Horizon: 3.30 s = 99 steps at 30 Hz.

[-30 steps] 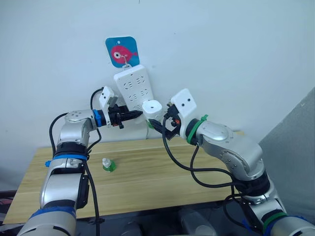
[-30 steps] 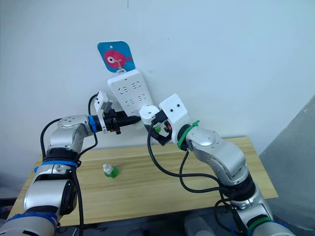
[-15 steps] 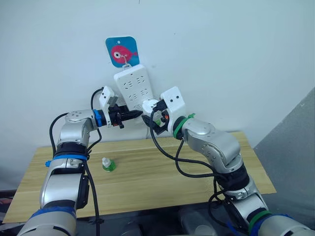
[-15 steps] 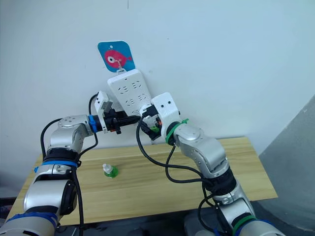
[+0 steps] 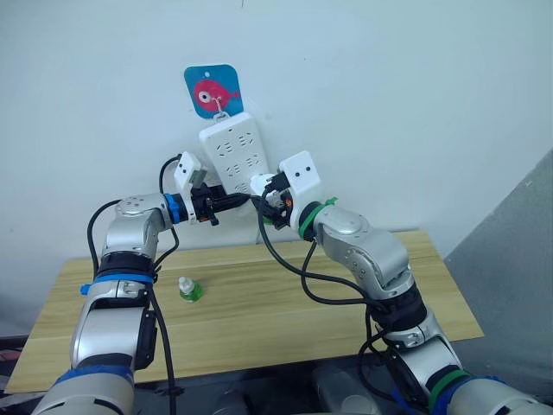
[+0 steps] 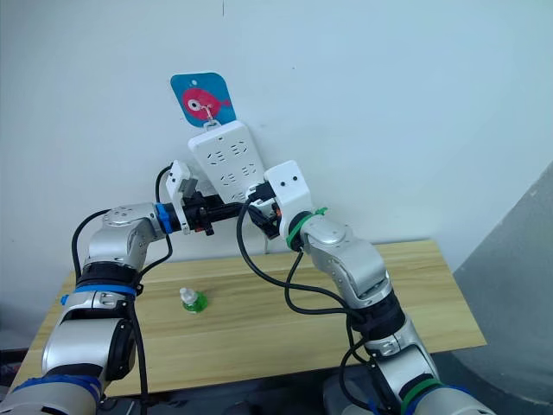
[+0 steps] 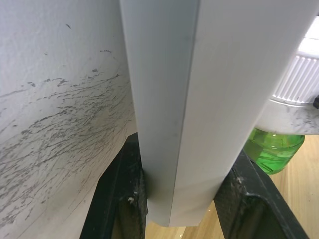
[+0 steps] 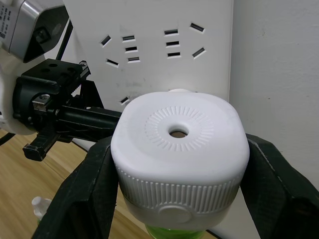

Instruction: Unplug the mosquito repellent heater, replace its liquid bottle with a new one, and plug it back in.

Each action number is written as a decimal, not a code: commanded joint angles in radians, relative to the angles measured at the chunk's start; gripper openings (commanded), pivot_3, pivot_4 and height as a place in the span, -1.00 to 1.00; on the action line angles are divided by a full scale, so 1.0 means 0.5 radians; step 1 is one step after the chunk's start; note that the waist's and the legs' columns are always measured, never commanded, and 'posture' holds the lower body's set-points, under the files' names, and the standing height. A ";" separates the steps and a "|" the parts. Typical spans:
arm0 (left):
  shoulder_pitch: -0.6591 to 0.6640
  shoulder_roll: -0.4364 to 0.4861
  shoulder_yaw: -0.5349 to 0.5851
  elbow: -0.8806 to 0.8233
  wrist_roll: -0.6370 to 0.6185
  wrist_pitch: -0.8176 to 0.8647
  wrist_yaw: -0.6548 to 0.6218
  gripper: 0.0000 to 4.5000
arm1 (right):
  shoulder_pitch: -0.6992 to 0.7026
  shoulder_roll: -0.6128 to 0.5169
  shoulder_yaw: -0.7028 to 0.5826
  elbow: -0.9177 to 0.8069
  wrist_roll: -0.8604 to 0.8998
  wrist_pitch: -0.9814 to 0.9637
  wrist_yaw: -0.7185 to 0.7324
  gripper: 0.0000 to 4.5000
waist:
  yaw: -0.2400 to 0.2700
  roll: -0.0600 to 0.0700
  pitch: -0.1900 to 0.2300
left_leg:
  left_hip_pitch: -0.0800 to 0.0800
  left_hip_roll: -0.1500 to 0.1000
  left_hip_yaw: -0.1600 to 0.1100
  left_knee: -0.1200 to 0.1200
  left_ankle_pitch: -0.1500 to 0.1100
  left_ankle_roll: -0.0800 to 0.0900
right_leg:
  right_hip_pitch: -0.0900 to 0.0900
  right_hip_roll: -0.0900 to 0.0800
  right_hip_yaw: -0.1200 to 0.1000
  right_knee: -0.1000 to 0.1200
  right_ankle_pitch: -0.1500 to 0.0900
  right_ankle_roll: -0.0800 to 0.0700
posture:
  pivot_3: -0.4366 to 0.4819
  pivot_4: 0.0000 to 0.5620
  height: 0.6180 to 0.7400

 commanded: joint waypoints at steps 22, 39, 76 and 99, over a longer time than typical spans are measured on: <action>0.023 0.201 0.084 0.152 0.110 -0.567 0.209 0.42 | 0.140 -0.306 -0.357 -0.783 0.317 0.621 0.217 0.33 | -0.073 0.003 -0.001 | -0.001 -0.002 -0.001 -0.003 0.008 0.005 | -0.001 -0.001 -0.001 0.001 0.002 0.000 | -0.69 -0.79 1.00; 1.772 0.151 0.343 -2.184 -0.307 -0.145 0.584 0.68 | 0.356 -0.222 -0.851 -0.968 0.626 0.613 0.225 0.33 | -0.064 0.005 -0.003 | -0.001 0.003 0.005 -0.007 0.010 0.005 | -0.004 -0.009 0.005 0.001 0.002 -0.001 | -0.60 -0.80 1.00; 0.976 -0.459 -0.281 -1.997 -0.293 -0.218 0.870 0.68 | 0.426 -0.039 -1.066 -0.825 2.424 0.203 -1.061 0.33 | -0.095 0.025 -0.018 | 0.006 -0.001 0.014 -0.010 0.014 0.013 | 0.000 0.002 0.011 0.000 -0.002 0.007 | -0.74 -0.88 1.00; 0.961 -0.507 -0.286 -1.983 -0.308 -0.224 0.909 -0.01 | 0.511 -0.431 -0.700 -0.818 2.614 -0.256 -1.124 0.33 | -0.082 0.025 -0.018 | 0.006 0.000 0.013 -0.010 0.014 0.013 | 0.000 0.002 0.011 -0.001 -0.003 0.008 | -0.73 -0.86 1.00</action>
